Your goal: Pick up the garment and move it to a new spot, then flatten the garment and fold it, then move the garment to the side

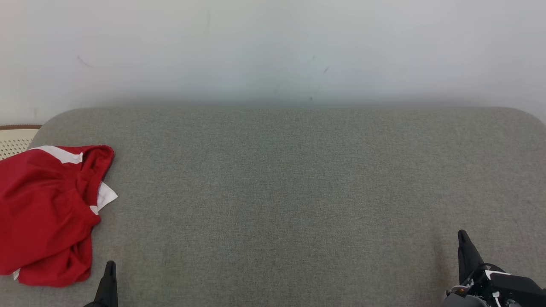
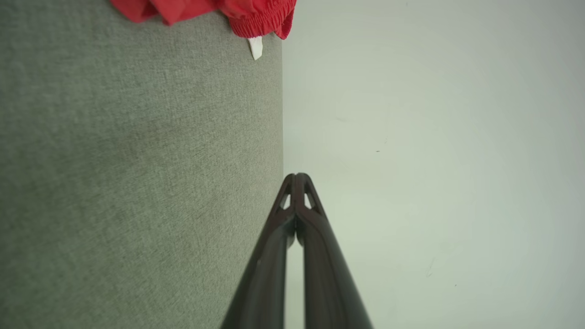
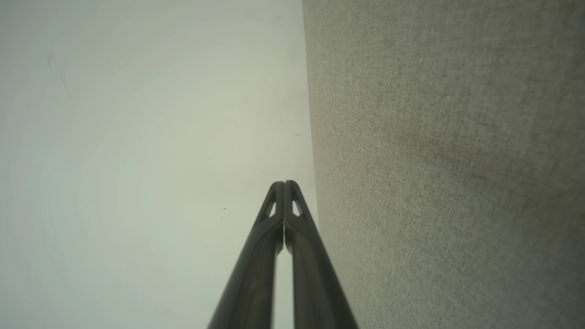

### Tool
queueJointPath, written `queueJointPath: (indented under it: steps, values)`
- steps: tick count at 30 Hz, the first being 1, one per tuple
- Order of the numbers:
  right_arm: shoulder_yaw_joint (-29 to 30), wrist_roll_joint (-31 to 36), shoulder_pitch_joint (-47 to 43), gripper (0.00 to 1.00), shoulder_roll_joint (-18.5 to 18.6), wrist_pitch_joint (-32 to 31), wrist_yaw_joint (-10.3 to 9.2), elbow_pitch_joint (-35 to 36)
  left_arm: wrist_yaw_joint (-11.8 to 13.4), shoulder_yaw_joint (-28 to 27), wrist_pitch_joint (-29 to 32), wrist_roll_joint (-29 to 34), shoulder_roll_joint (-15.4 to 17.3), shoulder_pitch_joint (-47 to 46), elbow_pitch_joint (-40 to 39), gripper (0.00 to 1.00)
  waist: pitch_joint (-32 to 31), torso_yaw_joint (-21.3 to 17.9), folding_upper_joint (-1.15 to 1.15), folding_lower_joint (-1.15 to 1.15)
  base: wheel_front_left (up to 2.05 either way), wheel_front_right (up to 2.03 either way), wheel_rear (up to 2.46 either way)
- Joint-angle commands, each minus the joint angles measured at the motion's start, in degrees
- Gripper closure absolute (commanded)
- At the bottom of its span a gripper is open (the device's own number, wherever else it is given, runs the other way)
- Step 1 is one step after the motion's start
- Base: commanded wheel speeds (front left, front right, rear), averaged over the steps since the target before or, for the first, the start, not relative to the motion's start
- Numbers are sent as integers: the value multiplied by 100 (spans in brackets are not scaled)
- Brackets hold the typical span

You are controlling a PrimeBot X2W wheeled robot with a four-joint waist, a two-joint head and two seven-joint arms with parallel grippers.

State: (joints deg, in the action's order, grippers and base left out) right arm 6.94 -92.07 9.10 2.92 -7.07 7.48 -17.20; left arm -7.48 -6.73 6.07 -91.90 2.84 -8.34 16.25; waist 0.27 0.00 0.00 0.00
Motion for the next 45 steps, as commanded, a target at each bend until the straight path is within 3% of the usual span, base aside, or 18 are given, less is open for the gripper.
queueJointPath:
  steps: [1, 27, 28, 37, 45]
  values:
    - [-6, 6, 44, 100, -11, -11, 2, 20, -18, -9, 22, -52, 8, -30, 6, 100, 0, 0, 0, 0, 0, 0, 0]
    - [-6, 6, 44, 100, -11, -11, 2, 20, -18, -9, 22, -52, 8, -30, 6, 100, 0, 0, 0, 0, 0, 0, 0]
    - [-3, 2, 1, 0, 0, 2, 0, 2, 0, 0, -2, 1, 0, 0, -1, 0, 0, 0, 0, 0, 0, 0, 0]
    - [-111, 127, -127, 0, 27, 142, -1, -38, 2, 91, -172, 152, -3, 71, 92, 0, 9, -2, 0, 0, 0, 0, 0]
    - [-340, 560, -81, 0, 177, 403, -1, 20, 1, 106, -391, 845, 23, 30, 50, 0, 20, -7, 0, 0, 0, 0, 0]
